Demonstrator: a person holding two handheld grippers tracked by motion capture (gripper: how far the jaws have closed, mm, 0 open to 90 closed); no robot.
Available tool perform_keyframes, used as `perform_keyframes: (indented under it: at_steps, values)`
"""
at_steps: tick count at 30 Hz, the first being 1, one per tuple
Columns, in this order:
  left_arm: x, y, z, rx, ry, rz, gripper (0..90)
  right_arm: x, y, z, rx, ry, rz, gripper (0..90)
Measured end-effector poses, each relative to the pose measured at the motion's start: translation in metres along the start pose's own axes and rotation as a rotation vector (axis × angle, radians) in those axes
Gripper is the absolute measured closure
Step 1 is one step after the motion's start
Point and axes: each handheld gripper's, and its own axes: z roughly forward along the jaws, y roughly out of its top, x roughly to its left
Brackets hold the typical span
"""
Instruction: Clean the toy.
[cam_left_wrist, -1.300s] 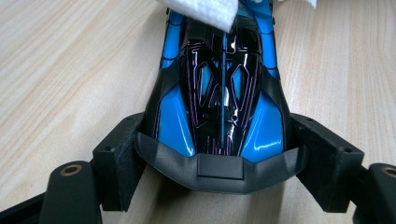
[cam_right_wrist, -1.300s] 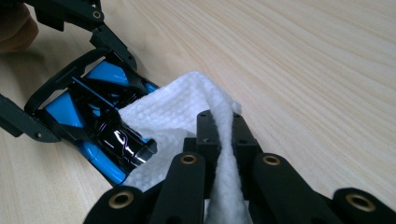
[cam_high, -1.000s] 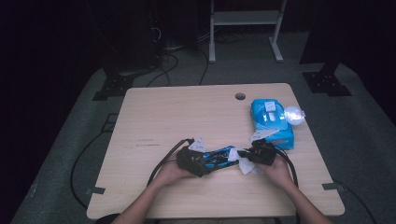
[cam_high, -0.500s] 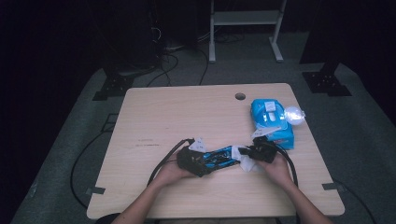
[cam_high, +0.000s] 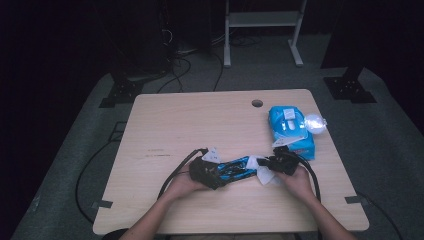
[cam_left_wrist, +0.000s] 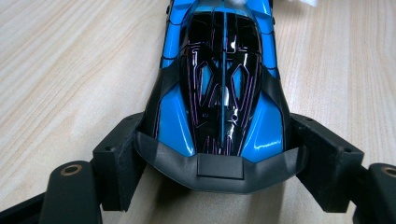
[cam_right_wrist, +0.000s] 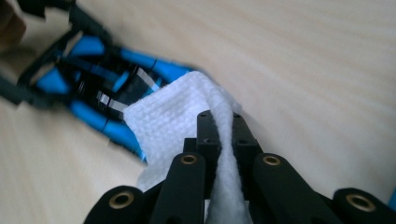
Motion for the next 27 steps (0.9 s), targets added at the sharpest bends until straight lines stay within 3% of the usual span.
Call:
perform_keyframes:
  at_steps: [4,10,18,27]
  values:
    - [0.000,0.000,0.001,-0.004,0.000,-0.002,24.0,0.010,-0.009,-0.007,0.020,0.022,-0.020,85.1]
    - [0.000,0.001,0.001,-0.002,0.003,0.004,24.0,0.024,0.004,-0.003,-0.020,0.061,-0.053,85.1]
    - [-0.001,0.002,0.003,-0.009,0.002,-0.004,24.0,0.057,0.029,0.023,-0.031,0.123,-0.128,85.1]
    - [-0.001,0.002,0.003,-0.012,0.000,-0.008,24.0,0.092,0.045,0.057,0.002,0.216,-0.197,85.1]
